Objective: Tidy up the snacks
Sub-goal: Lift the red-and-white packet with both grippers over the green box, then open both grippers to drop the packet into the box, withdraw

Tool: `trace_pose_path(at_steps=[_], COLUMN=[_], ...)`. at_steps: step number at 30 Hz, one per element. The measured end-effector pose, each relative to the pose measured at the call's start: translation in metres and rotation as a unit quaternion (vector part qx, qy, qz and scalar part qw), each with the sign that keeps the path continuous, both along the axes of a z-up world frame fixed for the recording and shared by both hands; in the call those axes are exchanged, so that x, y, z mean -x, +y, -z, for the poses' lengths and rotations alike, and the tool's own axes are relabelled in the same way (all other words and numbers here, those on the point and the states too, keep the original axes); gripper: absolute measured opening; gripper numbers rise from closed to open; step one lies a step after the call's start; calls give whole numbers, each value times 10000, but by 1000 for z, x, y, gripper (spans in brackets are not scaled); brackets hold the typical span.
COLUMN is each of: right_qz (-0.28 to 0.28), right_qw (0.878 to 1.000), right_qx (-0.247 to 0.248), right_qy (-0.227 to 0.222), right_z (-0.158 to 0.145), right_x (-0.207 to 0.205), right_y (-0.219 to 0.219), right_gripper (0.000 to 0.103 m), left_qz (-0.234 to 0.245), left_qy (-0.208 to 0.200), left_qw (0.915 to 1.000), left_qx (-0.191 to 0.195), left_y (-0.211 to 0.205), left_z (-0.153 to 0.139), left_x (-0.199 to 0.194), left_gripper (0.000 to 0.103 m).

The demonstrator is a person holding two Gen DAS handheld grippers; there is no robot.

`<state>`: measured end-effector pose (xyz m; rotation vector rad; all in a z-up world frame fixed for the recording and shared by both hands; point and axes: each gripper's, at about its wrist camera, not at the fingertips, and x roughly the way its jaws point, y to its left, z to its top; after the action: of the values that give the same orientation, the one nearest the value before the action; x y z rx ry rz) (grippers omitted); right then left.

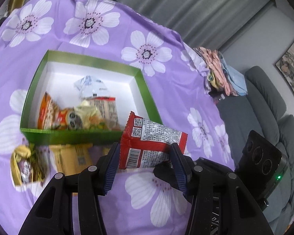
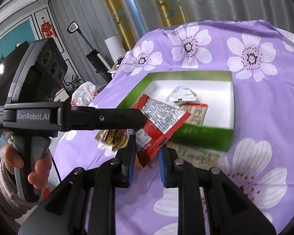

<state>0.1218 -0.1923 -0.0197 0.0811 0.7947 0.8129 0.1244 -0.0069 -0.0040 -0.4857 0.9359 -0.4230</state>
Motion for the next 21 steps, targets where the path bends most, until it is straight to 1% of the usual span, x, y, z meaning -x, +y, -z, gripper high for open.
trace_pose_path(at_steps=[7, 13, 21], right_qz=[86, 87, -7], right_qw=[10000, 9998, 9993], right_qx=[11, 71, 180], right_qy=[-1, 142, 342], right_z=[4, 13, 29], right_x=[-26, -50, -75], right_y=[3, 9, 25], right_gripper=[22, 21, 22], left_qz=[-19, -53, -183], left_qy=[-6, 134, 353], left_qw=[10000, 9999, 9992], left_qx=[-95, -69, 28], left_y=[0, 6, 22], left_z=[2, 15, 35], left_x=[-29, -53, -73], left_gripper=[52, 52, 52])
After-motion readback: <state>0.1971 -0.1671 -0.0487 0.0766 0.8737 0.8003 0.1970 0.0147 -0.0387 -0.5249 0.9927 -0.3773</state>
